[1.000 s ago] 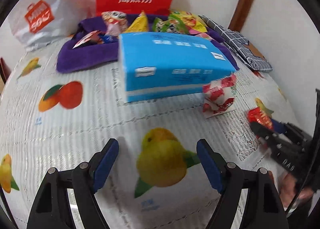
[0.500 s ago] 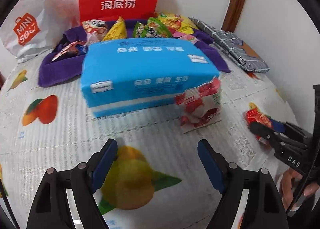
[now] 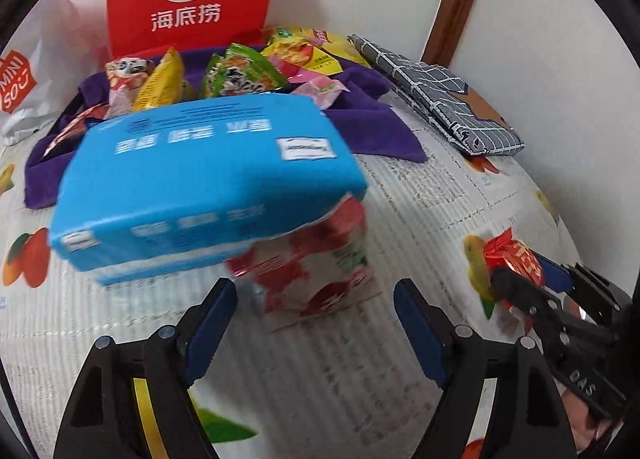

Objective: Organize snacks
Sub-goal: 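Grasp the red-white candy packet beside the tissue pack with the left tool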

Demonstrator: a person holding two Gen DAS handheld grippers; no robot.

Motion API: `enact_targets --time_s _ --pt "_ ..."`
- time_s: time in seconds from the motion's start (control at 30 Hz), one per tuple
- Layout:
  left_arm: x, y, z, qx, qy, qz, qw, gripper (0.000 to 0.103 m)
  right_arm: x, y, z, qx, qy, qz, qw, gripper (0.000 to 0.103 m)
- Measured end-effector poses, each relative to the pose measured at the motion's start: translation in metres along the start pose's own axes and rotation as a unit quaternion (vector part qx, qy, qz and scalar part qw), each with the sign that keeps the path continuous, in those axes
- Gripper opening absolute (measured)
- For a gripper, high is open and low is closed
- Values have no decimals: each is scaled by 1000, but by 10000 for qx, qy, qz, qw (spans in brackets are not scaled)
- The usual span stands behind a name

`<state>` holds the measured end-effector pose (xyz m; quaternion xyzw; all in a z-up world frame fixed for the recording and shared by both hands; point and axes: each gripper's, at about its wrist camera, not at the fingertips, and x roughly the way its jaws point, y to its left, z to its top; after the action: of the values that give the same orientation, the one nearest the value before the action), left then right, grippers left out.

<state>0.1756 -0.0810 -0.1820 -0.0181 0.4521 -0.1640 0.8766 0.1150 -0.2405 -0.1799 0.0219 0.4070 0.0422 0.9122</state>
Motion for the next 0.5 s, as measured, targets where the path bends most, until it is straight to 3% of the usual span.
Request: enact_targets --time_s 0.33,0.5 --pt "13 -8 11 -290 -48 343 9990 60 1 -23 -2 202 76 -2 9998 42" --pt "11 -4 10 -242 -17 340 9991 52 6 -21 -4 144 178 -11 9997 42"
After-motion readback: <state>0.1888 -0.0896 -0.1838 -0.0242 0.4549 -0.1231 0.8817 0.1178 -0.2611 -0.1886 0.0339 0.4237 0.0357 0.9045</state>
